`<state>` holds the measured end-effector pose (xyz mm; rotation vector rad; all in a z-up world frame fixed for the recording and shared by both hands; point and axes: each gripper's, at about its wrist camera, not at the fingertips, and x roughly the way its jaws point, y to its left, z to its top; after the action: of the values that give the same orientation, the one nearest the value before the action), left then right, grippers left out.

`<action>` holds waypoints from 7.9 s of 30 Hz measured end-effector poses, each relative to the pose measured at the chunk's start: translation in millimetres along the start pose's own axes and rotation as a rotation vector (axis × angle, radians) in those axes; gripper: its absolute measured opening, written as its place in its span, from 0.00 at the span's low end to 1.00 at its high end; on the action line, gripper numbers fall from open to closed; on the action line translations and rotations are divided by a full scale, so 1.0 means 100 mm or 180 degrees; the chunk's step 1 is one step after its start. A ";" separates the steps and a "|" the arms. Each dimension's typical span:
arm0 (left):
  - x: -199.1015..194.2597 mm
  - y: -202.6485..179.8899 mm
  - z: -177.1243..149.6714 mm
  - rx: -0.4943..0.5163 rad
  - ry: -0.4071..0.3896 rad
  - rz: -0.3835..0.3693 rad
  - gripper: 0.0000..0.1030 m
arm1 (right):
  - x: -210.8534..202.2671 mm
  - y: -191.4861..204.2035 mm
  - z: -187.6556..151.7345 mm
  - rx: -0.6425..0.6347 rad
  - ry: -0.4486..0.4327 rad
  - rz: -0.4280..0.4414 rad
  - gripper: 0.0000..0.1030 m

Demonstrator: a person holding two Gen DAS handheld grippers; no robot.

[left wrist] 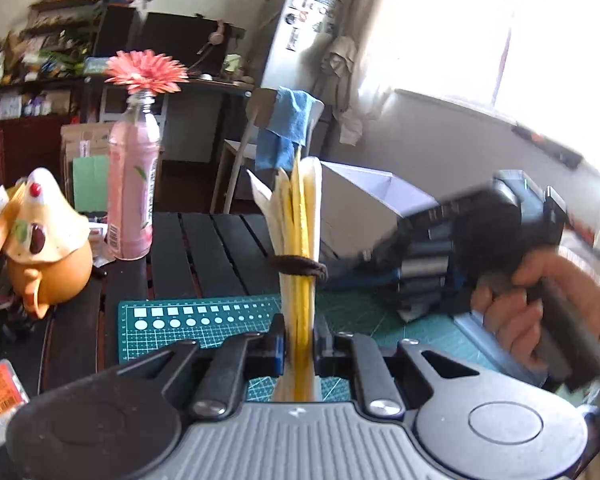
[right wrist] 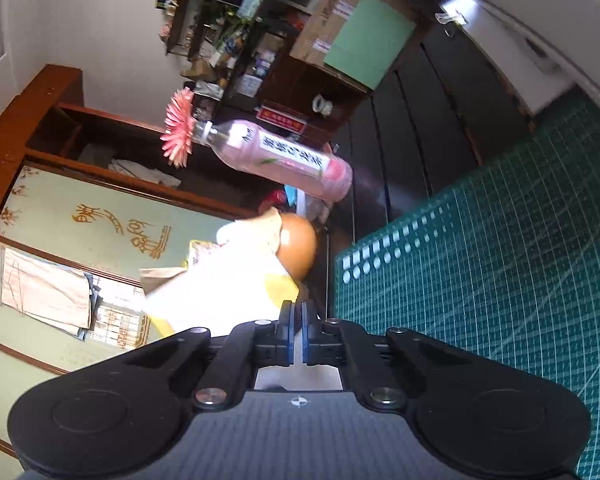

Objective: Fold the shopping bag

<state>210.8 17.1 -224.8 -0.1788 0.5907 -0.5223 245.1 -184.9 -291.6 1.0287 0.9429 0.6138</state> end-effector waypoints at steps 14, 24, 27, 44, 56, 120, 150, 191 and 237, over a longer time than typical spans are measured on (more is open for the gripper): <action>0.04 0.16 0.08 -0.0325 0.0108 -0.0063 0.12 | -0.18 0.46 0.00 -0.1038 -0.0222 0.0018 0.14; 0.11 0.06 0.03 -0.0129 0.0294 -0.0066 0.12 | 0.03 1.27 -0.84 -0.4046 -0.0113 -0.0506 0.14; 0.13 0.04 0.00 -0.0077 0.0317 -0.0044 0.12 | 0.05 1.25 -0.83 -0.4087 -0.0026 -0.0515 0.13; 0.06 0.32 0.07 -0.0700 0.0211 -0.0401 0.13 | -0.09 1.03 -0.47 -0.2874 -0.0337 -0.0109 0.34; -0.06 0.84 0.12 -0.1762 -0.0053 -0.1292 0.13 | -0.11 0.74 -0.22 -0.1823 -0.0316 0.0227 0.26; 0.06 1.15 -0.01 -0.2449 -0.0069 -0.2003 0.31 | -0.92 0.52 0.33 -0.0837 -0.0703 0.0397 0.12; 0.46 0.82 -0.16 -0.1825 0.0685 -0.1470 0.53 | -1.34 -0.41 1.91 -0.0777 -0.0255 -0.1697 0.12; 0.44 0.72 -0.14 -0.1648 0.0744 -0.1416 0.53 | -0.38 -0.59 2.11 -0.0907 0.1165 -0.2683 0.72; 0.49 0.60 -0.10 -0.1425 0.0764 -0.0809 0.54 | -0.86 -0.31 2.11 -0.0187 -0.0763 -0.2506 0.68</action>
<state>264.5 43.1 -274.8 -0.6280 0.9230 -0.6570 388.9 -358.1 -246.8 0.5834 1.0121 -0.1359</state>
